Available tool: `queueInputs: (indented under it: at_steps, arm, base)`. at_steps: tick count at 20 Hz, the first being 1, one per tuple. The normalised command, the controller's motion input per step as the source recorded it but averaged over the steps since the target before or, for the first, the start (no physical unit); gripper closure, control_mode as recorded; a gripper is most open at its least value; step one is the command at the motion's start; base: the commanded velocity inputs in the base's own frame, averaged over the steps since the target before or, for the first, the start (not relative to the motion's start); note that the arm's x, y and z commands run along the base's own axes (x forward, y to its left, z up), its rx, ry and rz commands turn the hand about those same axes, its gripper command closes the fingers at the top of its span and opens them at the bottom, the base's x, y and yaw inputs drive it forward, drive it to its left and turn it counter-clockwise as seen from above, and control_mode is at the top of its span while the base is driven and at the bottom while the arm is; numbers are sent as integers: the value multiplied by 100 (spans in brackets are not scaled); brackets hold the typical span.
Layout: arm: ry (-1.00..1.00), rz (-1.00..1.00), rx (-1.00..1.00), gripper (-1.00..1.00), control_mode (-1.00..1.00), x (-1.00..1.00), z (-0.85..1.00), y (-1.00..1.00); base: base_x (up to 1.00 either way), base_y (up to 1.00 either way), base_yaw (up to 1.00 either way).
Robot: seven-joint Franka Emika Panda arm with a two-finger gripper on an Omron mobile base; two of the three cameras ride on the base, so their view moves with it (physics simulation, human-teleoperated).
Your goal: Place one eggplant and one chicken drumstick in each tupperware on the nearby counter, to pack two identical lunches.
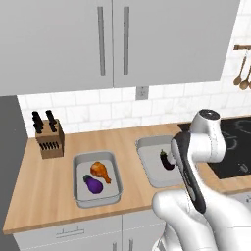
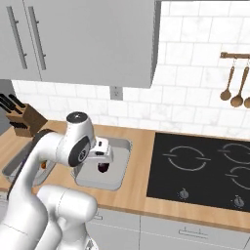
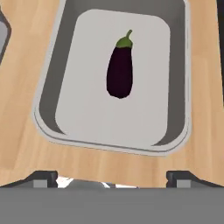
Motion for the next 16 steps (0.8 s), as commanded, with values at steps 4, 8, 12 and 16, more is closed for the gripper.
queueInputs:
  at_steps: [4,8,12,16]
  arm:
    - [-22,-1,0,-100,-100,-100,100,9]
    - [-25,0,0,-100,-100,-97,100,16]
    - [-14,0,0,-100,-100,-80,92,19]
    - [1,0,0,-100,-100,-64,15,2]
  base:
    - [0,0,0]
    - [0,0,0]
    - [0,0,0]
    - [0,0,0]
